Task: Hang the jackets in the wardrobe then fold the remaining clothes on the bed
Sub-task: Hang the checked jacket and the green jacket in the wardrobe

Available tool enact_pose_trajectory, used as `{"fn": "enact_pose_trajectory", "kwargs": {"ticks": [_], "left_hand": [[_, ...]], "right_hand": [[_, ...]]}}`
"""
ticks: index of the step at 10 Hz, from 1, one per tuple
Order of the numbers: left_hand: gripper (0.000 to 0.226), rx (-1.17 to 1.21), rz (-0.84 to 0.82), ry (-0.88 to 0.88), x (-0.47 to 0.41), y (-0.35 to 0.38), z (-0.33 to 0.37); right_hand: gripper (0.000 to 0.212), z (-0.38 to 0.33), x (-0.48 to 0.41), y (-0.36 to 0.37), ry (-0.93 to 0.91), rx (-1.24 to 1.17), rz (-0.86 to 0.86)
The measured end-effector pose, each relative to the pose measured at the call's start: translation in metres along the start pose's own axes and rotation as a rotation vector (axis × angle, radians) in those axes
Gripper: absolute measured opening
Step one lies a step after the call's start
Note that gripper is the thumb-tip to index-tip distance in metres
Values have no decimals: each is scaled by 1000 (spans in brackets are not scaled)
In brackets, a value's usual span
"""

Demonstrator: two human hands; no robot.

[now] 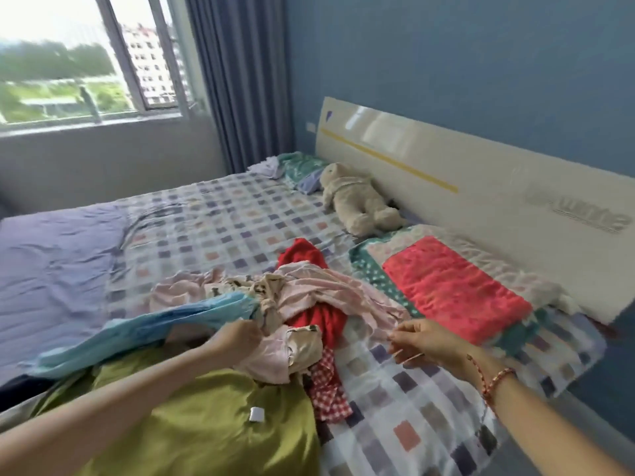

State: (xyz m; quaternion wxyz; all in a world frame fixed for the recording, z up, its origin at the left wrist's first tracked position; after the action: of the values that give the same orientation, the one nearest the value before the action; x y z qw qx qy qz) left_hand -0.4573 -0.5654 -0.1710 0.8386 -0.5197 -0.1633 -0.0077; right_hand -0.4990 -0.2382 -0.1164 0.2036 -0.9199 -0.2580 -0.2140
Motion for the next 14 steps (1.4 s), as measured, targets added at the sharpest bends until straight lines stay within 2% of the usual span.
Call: {"fn": "enact_pose_trajectory", "kwargs": {"ticks": [1, 3, 5, 7, 10, 11, 12, 13, 14], "left_hand": [[17, 29, -46, -189, 51, 17, -40], [31, -26, -131, -336, 96, 46, -98], [31, 30, -86, -493, 128, 28, -165], [30, 61, -69, -570, 124, -11, -237], [29, 189, -27, -600, 75, -35, -333], [34, 263, -61, -657, 68, -13, -353], [47, 368, -83, -718, 68, 13, -368], [48, 393, -104, -747, 66, 31, -380], [50, 363, -108, -750, 66, 40, -388]], "right_hand": [[10, 7, -47, 28, 34, 49, -118], [11, 5, -95, 108, 77, 71, -296], [9, -21, -127, 199, 96, 79, -426], [7, -51, -150, 266, 95, 39, -484], [8, -69, -218, 362, 154, 73, -403], [9, -49, -242, 395, 213, 204, -383], [30, -32, -272, 421, 132, 483, -329], [50, -17, -299, 428, 55, 831, -284], [57, 7, -314, 423, 158, 886, -326]]}}
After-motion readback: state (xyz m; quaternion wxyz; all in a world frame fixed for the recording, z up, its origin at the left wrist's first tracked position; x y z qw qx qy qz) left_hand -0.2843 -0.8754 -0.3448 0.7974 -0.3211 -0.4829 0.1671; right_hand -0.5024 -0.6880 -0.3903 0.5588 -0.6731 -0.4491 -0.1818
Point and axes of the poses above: each hand's wrist, its own x-axis away from the middle knuckle, its own y-axis out of the palm, z = x × y, the point moved 4 cm from there along -x, towards the middle knuckle, and after that the axes turned 2 degrees about -z, right-handed, at the moved point
